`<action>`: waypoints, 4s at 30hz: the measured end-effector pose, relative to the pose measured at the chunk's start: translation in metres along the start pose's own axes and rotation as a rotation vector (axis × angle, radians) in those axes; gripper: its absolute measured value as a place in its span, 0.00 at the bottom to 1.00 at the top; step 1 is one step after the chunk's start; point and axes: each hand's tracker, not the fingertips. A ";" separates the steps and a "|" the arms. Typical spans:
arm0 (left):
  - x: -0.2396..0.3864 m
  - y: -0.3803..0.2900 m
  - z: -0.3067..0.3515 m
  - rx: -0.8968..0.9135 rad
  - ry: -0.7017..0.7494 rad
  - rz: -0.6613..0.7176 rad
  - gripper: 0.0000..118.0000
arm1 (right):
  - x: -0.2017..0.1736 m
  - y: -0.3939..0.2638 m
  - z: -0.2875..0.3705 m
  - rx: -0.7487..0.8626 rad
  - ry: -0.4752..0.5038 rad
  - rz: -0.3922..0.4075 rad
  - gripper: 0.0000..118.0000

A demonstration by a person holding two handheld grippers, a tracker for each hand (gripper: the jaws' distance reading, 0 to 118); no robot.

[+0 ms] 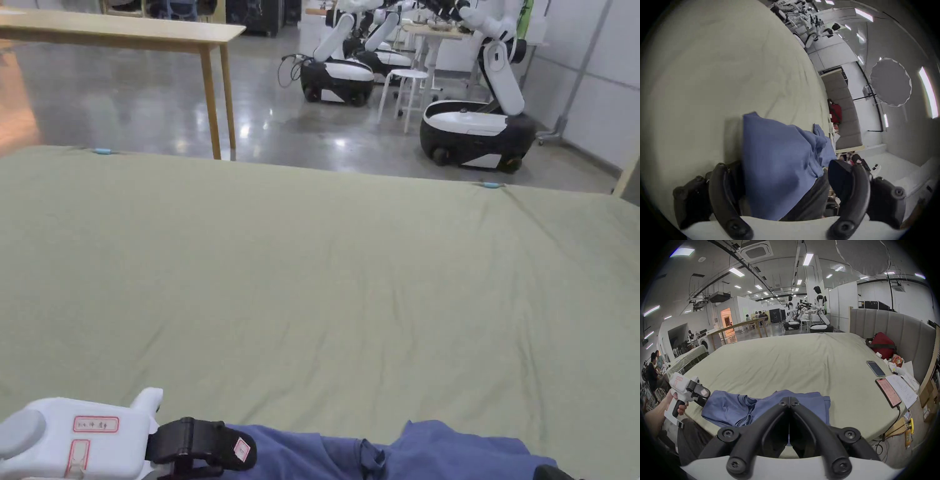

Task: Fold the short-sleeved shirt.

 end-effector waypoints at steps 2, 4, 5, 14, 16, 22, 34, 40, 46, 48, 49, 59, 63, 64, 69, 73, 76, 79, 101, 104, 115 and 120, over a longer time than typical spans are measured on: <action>0.001 0.002 -0.008 -0.011 0.005 0.002 0.73 | 0.001 0.000 0.000 -0.002 -0.003 0.000 0.01; -0.003 0.010 -0.003 -0.012 0.111 -0.018 0.08 | 0.002 0.000 0.002 -0.004 -0.005 -0.001 0.01; -0.003 0.008 -0.003 -0.025 0.143 -0.060 0.08 | 0.003 0.000 0.003 -0.005 -0.007 -0.001 0.01; 0.028 -0.014 0.092 0.151 0.199 -0.002 0.08 | 0.009 0.002 0.004 0.011 -0.010 0.005 0.01; 0.043 -0.018 0.122 0.199 0.271 -0.014 0.09 | 0.010 0.003 0.003 0.014 -0.003 0.006 0.01; 0.097 -0.022 0.137 0.253 0.410 -0.035 0.08 | 0.007 0.002 0.000 0.016 0.026 -0.009 0.01; 0.204 -0.033 -0.004 0.173 0.537 -0.301 0.09 | 0.025 -0.006 0.011 0.014 0.006 -0.035 0.01; 0.200 -0.039 -0.093 0.078 0.550 -0.321 0.09 | 0.040 -0.010 0.012 0.000 -0.027 -0.058 0.01; 0.178 -0.044 -0.150 0.028 0.586 -0.331 0.63 | 0.050 -0.016 0.012 -0.020 -0.054 -0.081 0.01; 0.178 -0.046 -0.149 -0.004 0.532 -0.328 0.93 | 0.053 -0.017 0.013 -0.028 -0.061 -0.087 0.01; 0.179 -0.048 -0.144 0.010 0.513 -0.332 0.91 | 0.054 -0.017 0.013 -0.029 -0.061 -0.087 0.01; 0.174 -0.035 -0.053 0.156 0.185 -0.282 0.01 | 0.056 -0.019 0.005 -0.039 -0.063 -0.091 0.01; 0.143 -0.036 -0.094 0.003 0.014 -0.154 0.01 | 0.053 -0.019 0.005 -0.046 -0.047 -0.101 0.01; 0.137 -0.038 -0.105 -0.023 0.023 -0.145 0.01 | 0.052 -0.020 0.005 -0.049 -0.041 -0.101 0.01; 0.102 -0.053 -0.166 -0.122 0.083 -0.111 0.01 | 0.053 -0.018 0.006 -0.068 0.002 -0.119 0.01; 0.104 -0.050 -0.162 -0.103 0.073 -0.143 0.01 | 0.052 -0.014 -0.006 -0.124 0.100 -0.138 0.01; 0.118 -0.043 -0.131 -0.057 0.081 -0.197 0.01 | 0.045 -0.006 -0.033 -0.188 0.234 -0.173 0.01; 0.129 -0.037 -0.081 0.020 0.094 -0.236 0.01 | 0.034 0.000 -0.077 -0.293 0.442 -0.233 0.01; 0.022 0.015 -0.044 -0.059 -0.034 -0.082 0.92 | 0.051 -0.044 -0.246 -0.649 1.013 -0.622 0.01; 0.019 0.011 -0.070 -0.074 -0.020 -0.093 0.81 | 0.052 -0.042 -0.245 -0.644 1.007 -0.620 0.01; 0.016 0.030 0.035 0.044 0.035 -0.083 0.27 | 0.064 -0.001 -0.185 -0.476 0.819 -0.470 0.01; -0.017 0.055 0.175 0.179 0.214 -0.047 0.27 | 0.066 0.006 -0.169 -0.425 0.774 -0.426 0.01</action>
